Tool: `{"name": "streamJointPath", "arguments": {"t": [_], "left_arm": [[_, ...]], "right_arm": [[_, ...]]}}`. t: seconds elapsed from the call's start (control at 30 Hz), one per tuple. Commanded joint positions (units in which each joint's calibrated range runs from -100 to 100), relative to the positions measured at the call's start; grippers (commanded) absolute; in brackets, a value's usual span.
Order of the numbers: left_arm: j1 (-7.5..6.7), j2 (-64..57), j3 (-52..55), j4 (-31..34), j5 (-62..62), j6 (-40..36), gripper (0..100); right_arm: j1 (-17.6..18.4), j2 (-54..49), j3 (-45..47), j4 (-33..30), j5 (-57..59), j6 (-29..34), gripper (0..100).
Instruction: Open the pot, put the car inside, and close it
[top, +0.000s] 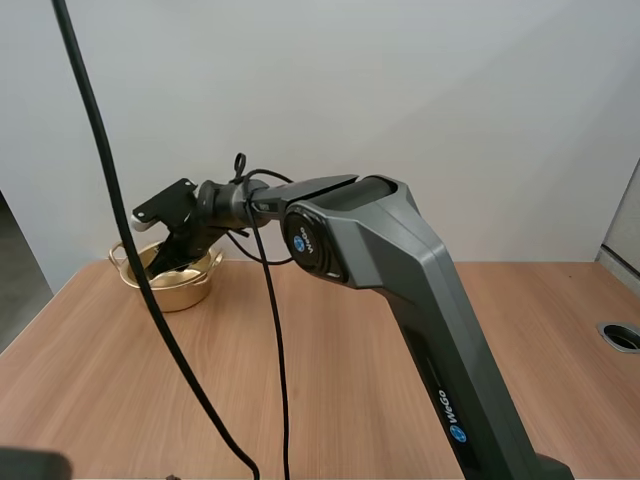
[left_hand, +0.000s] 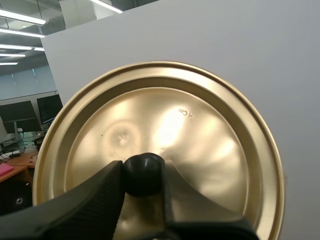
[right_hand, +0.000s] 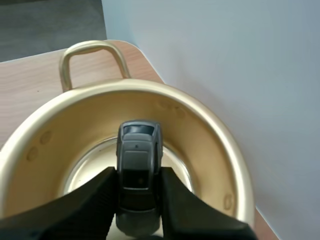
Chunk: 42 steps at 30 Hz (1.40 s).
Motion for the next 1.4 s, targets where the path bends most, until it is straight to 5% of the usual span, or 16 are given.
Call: {"name": "streamJointPath", "arguments": {"t": [0.0,0.03,0.13,0.17,0.2,0.23,0.3,0.47,0.53,0.6,0.63,0.8,0.97,1.37], "left_arm": [[0.01,-0.03,0.04,-0.07,0.19,0.08,0],[0.01,-0.03,0.04,-0.07,0.37,0.08,0],[0.01,-0.03,0.04,-0.07,0.7,0.08,0],[0.01,-0.03,0.04,0.1,0.7,0.08,0],[0.01,-0.03,0.04,0.1,0.7,0.08,0],[0.01,-0.03,0.04,0.08,0.87,0.08,0],[0.01,-0.03,0.04,0.08,1.3,0.08,0],[0.01,-0.03,2.74,0.08,0.74,1.49,0],[0.01,0.68,5.16,0.08,-1.21,3.04,0],[0.01,1.46,7.63,0.08,-2.95,4.2,0],[0.01,2.25,9.12,0.08,-3.52,4.53,0],[0.01,9.46,16.56,0.6,-4.13,4.6,0],[0.01,18.85,24.03,-0.91,-13.7,7.06,0],[-0.49,38.84,27.98,-21.39,-10.37,22.75,0]], "right_arm": [[0.7,-0.03,-0.08,-0.89,0.54,-0.91,0],[1.06,-0.03,-0.08,-1.54,0.74,-0.91,0],[1.7,-0.03,-0.08,-1.92,-0.69,-0.91,29],[1.88,-0.03,-0.08,-1.92,-0.69,-0.91,31],[2.0,-0.03,-0.08,-1.92,-1.89,-0.91,53],[2.0,-0.03,-0.08,-1.92,-2.63,-0.62,62],[2.0,-0.03,-0.08,-2.78,-3.31,0.2,68],[1.3,-0.03,-0.08,-10.45,-1.84,5.87,55],[0.77,-0.28,-0.08,-14.71,2.79,9.28,35],[0.15,-0.72,-0.08,-18.65,10.14,11.29,4],[-0.28,-1.13,-0.08,-20.36,14.26,11.87,0],[-3.93,-4.65,-0.08,-22.55,27.74,15.3,0],[-8.16,-11.41,-0.08,-22.55,28.42,16.6,0],[-15.93,-25.91,-0.08,-19.55,34.94,16.6,0]]}}
